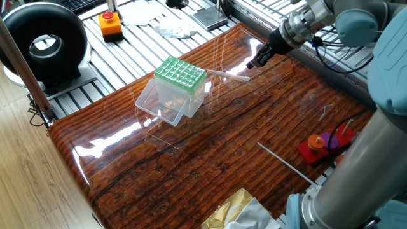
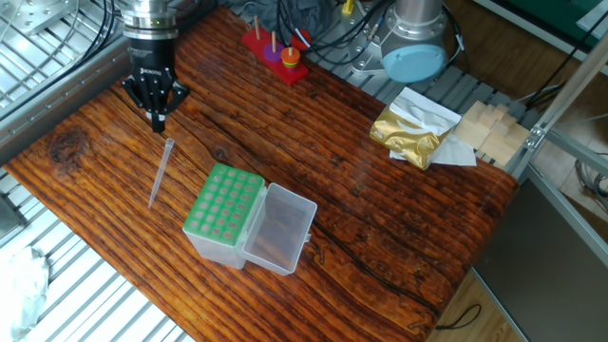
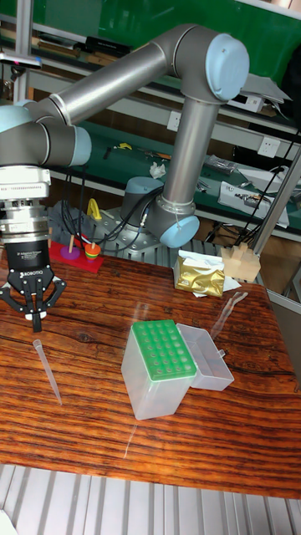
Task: Insert a large pipette tip into the holder for large pipette tips
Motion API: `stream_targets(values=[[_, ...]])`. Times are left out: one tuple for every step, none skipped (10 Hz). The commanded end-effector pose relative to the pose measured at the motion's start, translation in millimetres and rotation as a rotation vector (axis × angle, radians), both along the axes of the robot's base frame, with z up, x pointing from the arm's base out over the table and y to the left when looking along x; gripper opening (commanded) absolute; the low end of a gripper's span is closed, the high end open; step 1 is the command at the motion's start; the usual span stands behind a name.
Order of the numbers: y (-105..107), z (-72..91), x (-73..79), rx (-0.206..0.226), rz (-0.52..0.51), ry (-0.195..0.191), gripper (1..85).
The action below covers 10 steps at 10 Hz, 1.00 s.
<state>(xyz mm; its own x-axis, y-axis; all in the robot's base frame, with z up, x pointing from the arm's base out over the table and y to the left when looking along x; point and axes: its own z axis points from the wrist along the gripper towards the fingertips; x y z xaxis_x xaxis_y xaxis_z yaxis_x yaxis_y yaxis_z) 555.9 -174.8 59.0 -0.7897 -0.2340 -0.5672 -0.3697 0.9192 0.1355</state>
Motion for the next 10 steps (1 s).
stream_targets(values=[[4.0, 12.8, 11.3, 0.033, -0.003, -0.066, 1.0], [4.9, 14.4, 13.4, 0.035, 0.001, -0.08, 1.0], [5.5, 16.5, 16.9, 0.032, 0.008, -0.099, 1.0], [5.1, 18.4, 20.6, 0.024, 0.012, -0.119, 1.0], [4.8, 20.4, 25.8, 0.019, 0.015, -0.141, 1.0], [3.4, 19.3, 29.4, 0.01, 0.018, -0.15, 1.0], [2.8, 19.2, 34.1, 0.003, 0.024, -0.166, 1.0], [5.2, 21.2, 39.3, 0.015, 0.024, -0.183, 1.0], [6.9, 21.5, 42.1, 0.025, 0.021, -0.189, 1.0], [9.7, 18.9, 38.8, 0.043, 0.008, -0.167, 1.0]])
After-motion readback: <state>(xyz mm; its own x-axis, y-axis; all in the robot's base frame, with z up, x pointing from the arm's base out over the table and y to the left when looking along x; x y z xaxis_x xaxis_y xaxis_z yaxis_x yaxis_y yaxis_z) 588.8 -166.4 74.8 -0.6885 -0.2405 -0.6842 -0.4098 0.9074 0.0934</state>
